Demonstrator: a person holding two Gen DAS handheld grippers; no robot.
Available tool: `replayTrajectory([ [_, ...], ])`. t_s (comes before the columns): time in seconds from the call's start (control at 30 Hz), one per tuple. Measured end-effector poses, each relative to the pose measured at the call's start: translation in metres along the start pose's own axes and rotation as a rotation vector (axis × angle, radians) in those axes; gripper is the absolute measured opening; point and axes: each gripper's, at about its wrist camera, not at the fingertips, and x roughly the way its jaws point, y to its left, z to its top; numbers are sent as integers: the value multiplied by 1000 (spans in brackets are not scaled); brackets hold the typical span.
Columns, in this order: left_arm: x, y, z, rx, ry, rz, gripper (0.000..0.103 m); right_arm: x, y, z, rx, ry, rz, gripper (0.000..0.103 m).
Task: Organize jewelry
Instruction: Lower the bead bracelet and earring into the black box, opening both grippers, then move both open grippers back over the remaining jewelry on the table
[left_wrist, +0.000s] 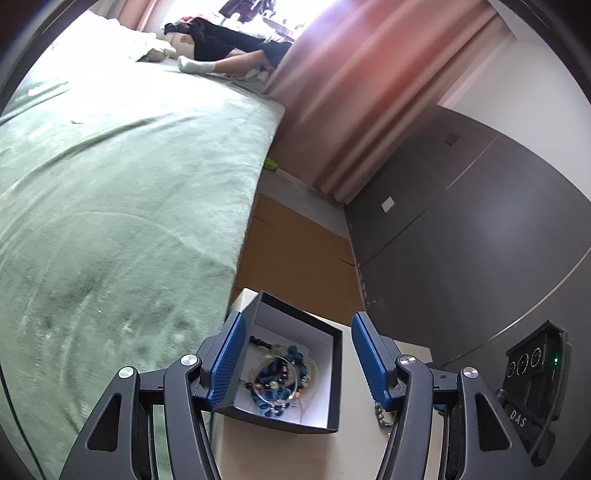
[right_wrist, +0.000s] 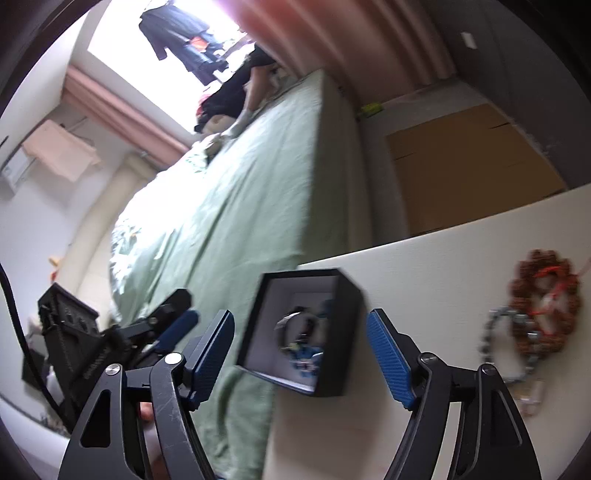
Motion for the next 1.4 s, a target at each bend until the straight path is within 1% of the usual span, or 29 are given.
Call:
replayTrajectory([
  [0.03,2,-3,-2,7,4,2,68,-6,-7,0,16,-5,-17,75],
  [0.1,8,-12,-7,31,19,11,74,-15,-17,1,42,-18,-43,75],
  [0.13,10,-15,-10,41,26,12,75,-21,-22,2,54,-27,-55,75],
  [0.27,22,-37,-25,102,63,2,75,-44,-31,7,69,-59,-89,75],
  [0.37,30,-56,-37,154,82,-7,75,-57,-37,11,74,-78,-111,80],
  [0.43,34,-65,-43,177,92,-9,75,-65,-44,13,85,-89,-120,81],
  [0.6,47,-84,-59,220,129,-11,75,-85,-64,15,106,-92,-145,81],
  [0.67,51,-90,-64,239,144,-16,75,-95,-72,15,106,-88,-140,81],
  [0.8,59,-101,-75,274,168,-2,75,-110,-84,14,90,-91,-153,81],
  [0.93,68,-110,-86,310,201,7,75,-120,-102,13,98,-71,-173,82],
  [1.0,74,-116,-94,339,222,14,75,-121,-112,12,112,-40,-181,86],
  [1.13,88,-131,-113,393,270,15,75,-121,-128,7,128,9,-228,89],
  [1.2,93,-139,-122,416,286,14,75,-122,-135,5,127,31,-246,94],
  [1.27,99,-147,-133,436,306,12,75,-123,-139,4,129,35,-254,94],
  [1.33,104,-153,-143,450,322,13,75,-128,-144,3,128,30,-265,98],
  [1.37,107,-156,-148,457,331,16,75,-131,-146,3,128,26,-272,103],
  [1.4,110,-159,-151,462,337,18,75,-133,-149,3,130,20,-277,103],
])
